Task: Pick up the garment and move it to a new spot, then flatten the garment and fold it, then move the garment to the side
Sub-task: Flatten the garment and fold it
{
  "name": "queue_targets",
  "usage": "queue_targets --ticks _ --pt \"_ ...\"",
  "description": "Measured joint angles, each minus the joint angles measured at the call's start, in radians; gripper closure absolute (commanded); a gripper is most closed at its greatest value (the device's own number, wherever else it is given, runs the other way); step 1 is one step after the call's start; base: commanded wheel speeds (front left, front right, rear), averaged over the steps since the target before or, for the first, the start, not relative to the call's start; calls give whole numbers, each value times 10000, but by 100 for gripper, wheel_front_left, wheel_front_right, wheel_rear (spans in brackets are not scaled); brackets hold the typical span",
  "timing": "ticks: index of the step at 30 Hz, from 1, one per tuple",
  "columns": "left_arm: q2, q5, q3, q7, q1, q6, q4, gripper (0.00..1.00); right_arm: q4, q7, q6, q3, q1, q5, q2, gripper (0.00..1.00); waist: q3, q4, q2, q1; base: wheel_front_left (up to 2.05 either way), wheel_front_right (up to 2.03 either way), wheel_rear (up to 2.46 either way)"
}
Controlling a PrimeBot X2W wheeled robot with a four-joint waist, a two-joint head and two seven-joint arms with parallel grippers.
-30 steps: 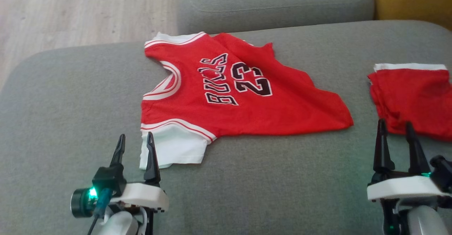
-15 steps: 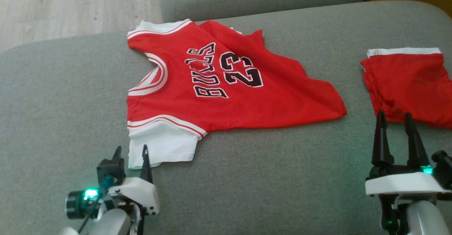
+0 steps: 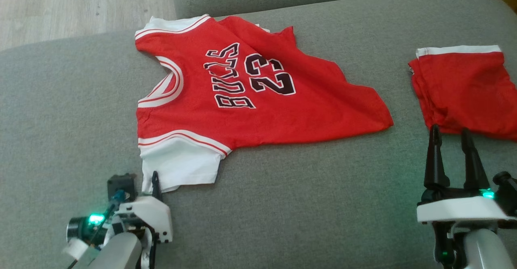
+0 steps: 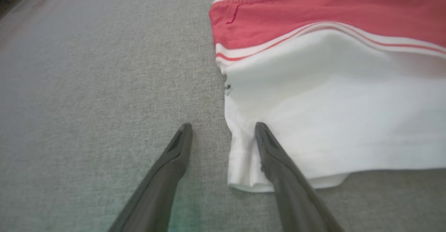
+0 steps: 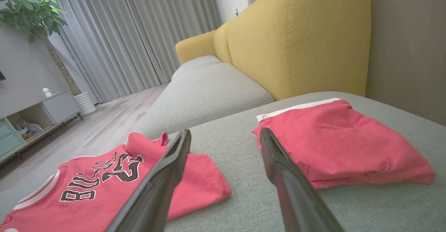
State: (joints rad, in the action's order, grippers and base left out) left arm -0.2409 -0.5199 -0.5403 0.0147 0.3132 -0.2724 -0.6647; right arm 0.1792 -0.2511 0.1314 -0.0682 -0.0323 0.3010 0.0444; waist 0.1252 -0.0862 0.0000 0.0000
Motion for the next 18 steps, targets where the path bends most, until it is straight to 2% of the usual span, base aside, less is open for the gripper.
queue_targets --ticks 1,2,3,8,13,18 --pt "0 2 -65 42 28 61 -2 52 6 0 0 0 -2 0 0 0 3 1 0 0 0 0 0" --pt "4 2 -125 104 60 155 10 88 17 0 0 0 -7 0 0 0 -1 1 0 1 0 0 0" --pt "23 0 -182 105 94 278 40 100 44 0 0 0 -25 0 0 0 -15 3 0 1 0 0 0" --pt "107 0 -291 -105 63 362 128 100 194 0 0 -42 -122 0 0 0 -146 32 0 1 0 0 0" --pt "119 6 -192 -1252 -57 286 765 100 464 0 0 -90 -158 -31 2 0 -330 176 0 0 0 0 0" --pt "100 102 -21 -2146 -54 159 1714 100 1438 209 0 -278 -218 -364 -2 0 -408 479 0 0 0 0 0"
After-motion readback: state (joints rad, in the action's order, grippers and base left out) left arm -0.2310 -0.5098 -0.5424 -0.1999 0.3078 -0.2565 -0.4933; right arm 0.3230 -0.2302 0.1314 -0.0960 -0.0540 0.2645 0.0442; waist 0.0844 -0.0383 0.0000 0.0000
